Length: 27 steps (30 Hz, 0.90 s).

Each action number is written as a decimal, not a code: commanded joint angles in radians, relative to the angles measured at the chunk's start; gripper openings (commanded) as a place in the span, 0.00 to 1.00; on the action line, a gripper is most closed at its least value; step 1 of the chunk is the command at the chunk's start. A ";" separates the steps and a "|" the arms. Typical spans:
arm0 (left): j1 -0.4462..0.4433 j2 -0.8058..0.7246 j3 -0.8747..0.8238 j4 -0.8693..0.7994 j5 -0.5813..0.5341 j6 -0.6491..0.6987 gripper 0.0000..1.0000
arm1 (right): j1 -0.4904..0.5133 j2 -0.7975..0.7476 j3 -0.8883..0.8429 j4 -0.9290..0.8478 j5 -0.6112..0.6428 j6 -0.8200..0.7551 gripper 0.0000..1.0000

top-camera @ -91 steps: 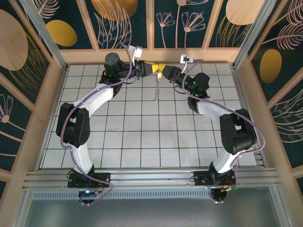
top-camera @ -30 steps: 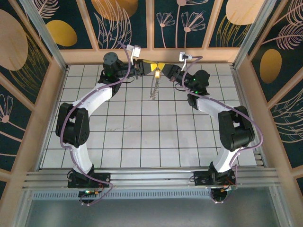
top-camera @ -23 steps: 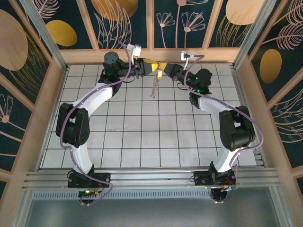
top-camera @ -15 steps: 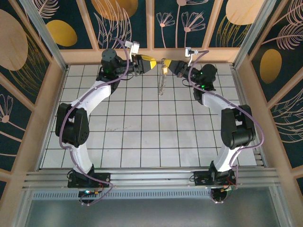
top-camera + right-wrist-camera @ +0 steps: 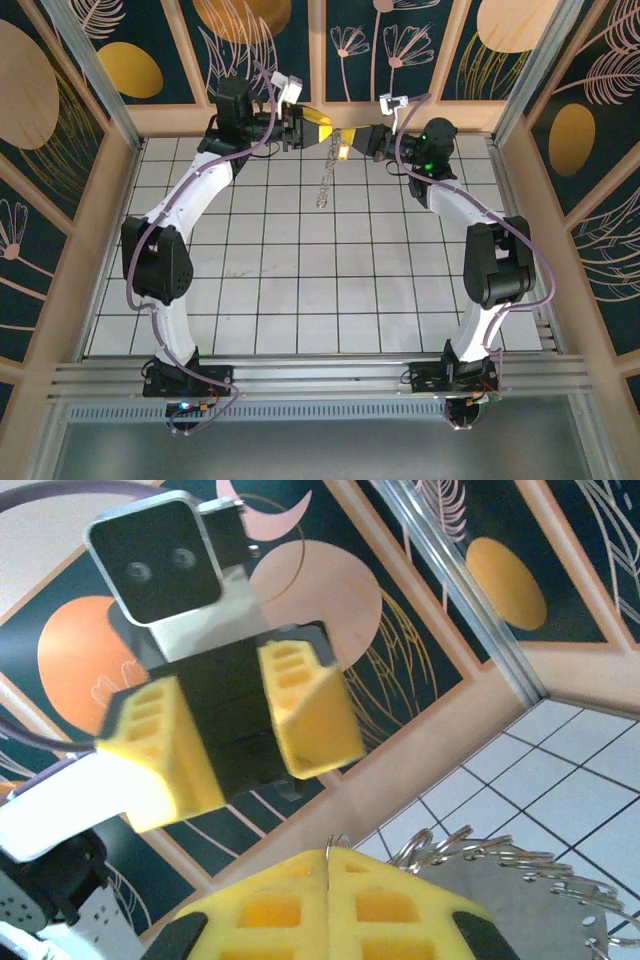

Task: Put the keys on the keyring

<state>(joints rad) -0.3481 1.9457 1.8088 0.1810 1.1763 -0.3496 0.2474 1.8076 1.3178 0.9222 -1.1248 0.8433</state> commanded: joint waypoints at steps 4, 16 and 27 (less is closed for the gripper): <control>0.015 0.044 0.035 -0.112 0.074 0.087 0.39 | -0.005 0.008 0.031 0.024 -0.043 -0.024 0.00; 0.015 0.058 0.038 -0.106 0.118 0.087 0.40 | 0.006 0.026 0.041 0.023 -0.041 -0.028 0.00; 0.014 0.068 0.037 -0.081 0.121 0.064 0.40 | 0.018 0.040 0.054 0.023 -0.044 -0.027 0.00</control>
<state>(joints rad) -0.3386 1.9995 1.8160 0.0746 1.2747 -0.2817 0.2562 1.8374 1.3273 0.9142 -1.1534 0.8391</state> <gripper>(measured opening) 0.404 0.044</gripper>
